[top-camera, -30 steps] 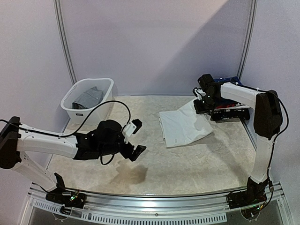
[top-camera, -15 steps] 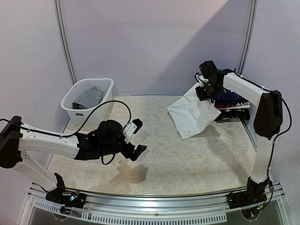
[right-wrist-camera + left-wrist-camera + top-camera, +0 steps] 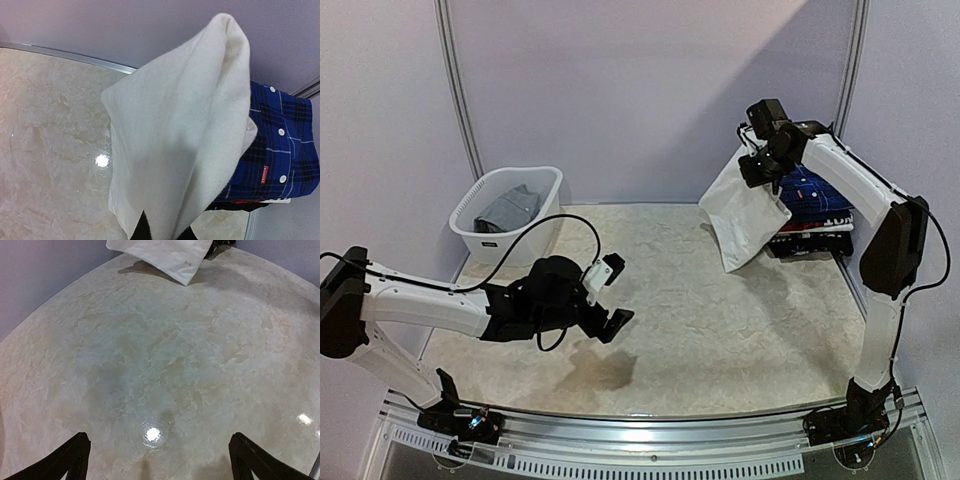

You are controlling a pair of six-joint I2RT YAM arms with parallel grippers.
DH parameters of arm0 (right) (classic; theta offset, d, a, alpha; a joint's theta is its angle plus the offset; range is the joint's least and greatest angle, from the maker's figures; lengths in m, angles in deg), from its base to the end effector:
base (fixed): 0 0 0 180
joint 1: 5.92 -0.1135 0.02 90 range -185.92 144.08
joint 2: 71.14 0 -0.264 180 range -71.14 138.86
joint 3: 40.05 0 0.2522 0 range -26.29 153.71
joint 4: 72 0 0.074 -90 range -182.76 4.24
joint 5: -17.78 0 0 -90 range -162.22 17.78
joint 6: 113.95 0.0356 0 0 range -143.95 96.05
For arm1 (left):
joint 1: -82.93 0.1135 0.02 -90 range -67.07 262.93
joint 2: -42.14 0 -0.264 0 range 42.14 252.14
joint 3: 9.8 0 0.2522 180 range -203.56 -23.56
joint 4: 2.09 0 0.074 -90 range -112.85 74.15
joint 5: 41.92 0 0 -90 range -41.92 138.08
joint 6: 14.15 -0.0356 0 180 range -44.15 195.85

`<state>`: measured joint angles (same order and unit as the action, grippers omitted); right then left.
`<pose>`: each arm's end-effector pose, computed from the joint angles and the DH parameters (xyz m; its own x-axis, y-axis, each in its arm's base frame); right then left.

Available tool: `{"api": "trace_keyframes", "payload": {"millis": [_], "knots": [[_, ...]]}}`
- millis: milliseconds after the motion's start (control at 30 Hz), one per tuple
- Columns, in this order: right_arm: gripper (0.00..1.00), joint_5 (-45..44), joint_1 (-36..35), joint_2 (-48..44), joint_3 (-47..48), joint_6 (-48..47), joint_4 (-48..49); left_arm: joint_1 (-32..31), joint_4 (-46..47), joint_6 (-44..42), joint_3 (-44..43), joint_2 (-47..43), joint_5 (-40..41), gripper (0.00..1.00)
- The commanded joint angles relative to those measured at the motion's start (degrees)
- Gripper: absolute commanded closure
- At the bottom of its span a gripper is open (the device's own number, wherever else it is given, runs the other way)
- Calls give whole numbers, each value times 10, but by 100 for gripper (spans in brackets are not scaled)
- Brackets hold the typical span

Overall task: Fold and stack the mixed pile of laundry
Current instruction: Place the square-folded T-shirt at the corner of the board.

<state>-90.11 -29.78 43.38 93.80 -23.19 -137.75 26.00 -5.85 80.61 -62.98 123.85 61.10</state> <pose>0.4086 0.1688 0.3590 -0.6650 -0.2803 -0.6923 -0.1825 0.9598 -0.2134 0.1679 -0.2432 0.1962 -0.3496 0.3888 -0.8524 0.6859 0.7260 0.0498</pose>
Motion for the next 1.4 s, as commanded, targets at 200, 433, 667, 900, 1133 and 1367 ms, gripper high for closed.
{"api": "trace_keyframes", "payload": {"millis": [200,433,667,900,1133,1367], "knots": [[100,-62,-14,-9,101,-44,-43,7,12,6,5,7,-18,2],[100,-99,-13,-9,150,-69,-44,7,17,8,3,11,-29,2],[100,-143,-5,-11,180,-91,-41,7,13,10,3,13,-33,2],[100,-128,41,-16,180,-91,-21,7,19,11,2,18,-39,2],[100,-120,94,22,216,-100,-5,8,20,15,1,24,-47,1],[100,-93,130,47,219,-101,20,8,20,16,1,24,-51,1]]}}
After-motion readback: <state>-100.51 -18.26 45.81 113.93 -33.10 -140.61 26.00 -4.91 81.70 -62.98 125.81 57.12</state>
